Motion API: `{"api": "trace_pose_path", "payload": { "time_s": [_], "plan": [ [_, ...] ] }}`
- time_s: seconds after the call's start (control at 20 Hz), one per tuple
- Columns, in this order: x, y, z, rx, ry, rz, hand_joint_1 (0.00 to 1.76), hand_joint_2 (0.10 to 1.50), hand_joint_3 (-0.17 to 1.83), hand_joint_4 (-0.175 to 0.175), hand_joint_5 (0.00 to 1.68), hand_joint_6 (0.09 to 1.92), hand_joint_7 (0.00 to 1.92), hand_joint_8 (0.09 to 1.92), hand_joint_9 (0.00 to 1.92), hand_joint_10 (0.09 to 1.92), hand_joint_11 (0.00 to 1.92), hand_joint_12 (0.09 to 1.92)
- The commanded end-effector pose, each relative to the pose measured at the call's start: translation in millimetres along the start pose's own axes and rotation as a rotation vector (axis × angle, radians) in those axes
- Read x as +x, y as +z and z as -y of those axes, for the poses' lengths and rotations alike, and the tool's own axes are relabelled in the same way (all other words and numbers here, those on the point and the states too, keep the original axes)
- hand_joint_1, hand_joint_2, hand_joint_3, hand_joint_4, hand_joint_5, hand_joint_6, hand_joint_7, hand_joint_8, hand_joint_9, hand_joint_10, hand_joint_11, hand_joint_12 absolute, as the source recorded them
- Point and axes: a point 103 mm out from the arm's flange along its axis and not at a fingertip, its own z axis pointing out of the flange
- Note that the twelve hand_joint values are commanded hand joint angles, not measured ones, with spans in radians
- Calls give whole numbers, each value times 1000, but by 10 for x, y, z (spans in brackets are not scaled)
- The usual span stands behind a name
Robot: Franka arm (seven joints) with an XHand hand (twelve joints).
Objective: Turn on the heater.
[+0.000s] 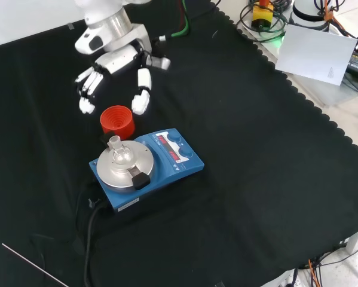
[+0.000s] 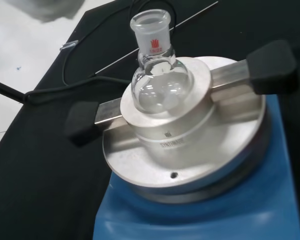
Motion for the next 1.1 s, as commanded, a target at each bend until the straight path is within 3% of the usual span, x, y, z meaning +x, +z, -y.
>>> {"api": "trace_pose_path", "payload": {
  "time_s": [0.05, 0.3, 0.45, 0.75, 1.1],
  "plan": [
    [-145, -173, 329, 0, 33, 41, 814, 664, 515, 12, 304, 87, 262, 676, 422, 715, 21, 1462],
    [-194, -206, 545, 14, 45, 75, 859, 646, 593, 12, 307, 87, 283, 678, 431, 712, 25, 1459],
    [-244, -214, 661, 66, 54, 120, 883, 632, 646, 11, 308, 87, 370, 687, 502, 704, 95, 1447],
    [-416, -121, 905, 128, 84, 149, 960, 619, 732, -5, 323, 87, 889, 668, 1031, 543, 630, 1289],
    [-557, 33, 1120, 211, 103, 227, 1055, 632, 763, -21, 328, 87, 1216, 680, 1388, 456, 1059, 1082]
  ]
}}
